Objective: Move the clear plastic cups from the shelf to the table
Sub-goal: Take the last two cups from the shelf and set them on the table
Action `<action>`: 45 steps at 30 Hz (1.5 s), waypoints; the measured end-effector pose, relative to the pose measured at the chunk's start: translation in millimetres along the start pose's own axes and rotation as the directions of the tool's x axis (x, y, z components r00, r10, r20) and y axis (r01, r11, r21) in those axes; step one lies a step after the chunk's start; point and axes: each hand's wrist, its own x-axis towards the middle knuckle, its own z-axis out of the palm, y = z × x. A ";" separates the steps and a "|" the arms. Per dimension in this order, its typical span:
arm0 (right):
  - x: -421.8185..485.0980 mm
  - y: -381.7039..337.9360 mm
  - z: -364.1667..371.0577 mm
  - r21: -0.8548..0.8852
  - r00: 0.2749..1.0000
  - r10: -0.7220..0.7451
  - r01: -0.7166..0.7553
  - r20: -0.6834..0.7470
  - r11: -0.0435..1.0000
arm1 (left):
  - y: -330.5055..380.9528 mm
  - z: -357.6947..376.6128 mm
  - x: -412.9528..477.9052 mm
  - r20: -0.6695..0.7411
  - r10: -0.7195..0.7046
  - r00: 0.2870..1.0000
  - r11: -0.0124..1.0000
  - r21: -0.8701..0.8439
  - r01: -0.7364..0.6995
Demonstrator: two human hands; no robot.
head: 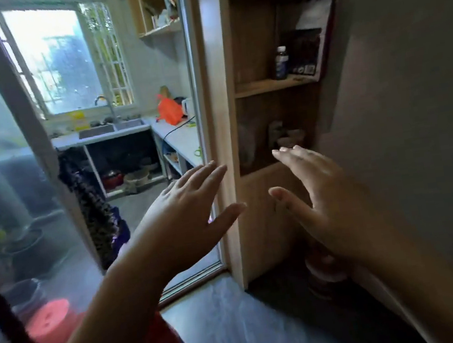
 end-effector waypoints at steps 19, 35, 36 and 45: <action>191.1 263.2 55.4 -0.021 0.979 0.171 -0.174 -0.107 0.984 | -48.8 135.4 350.7 -0.028 0.152 0.988 0.988 -0.008 -0.152; 442.8 474.7 164.7 0.092 0.997 -0.081 0.081 -0.004 0.992 | -122.2 229.6 584.2 -0.142 -0.067 0.988 0.976 0.195 0.094; 461.1 487.5 168.4 0.100 0.994 -0.113 0.113 0.000 0.989 | -125.5 233.8 601.7 -0.146 -0.075 0.986 0.971 0.215 0.106; 627.2 560.1 221.1 0.209 0.951 -0.266 0.231 0.156 0.950 | -180.2 273.0 730.5 -0.114 -0.370 0.922 0.899 0.205 0.386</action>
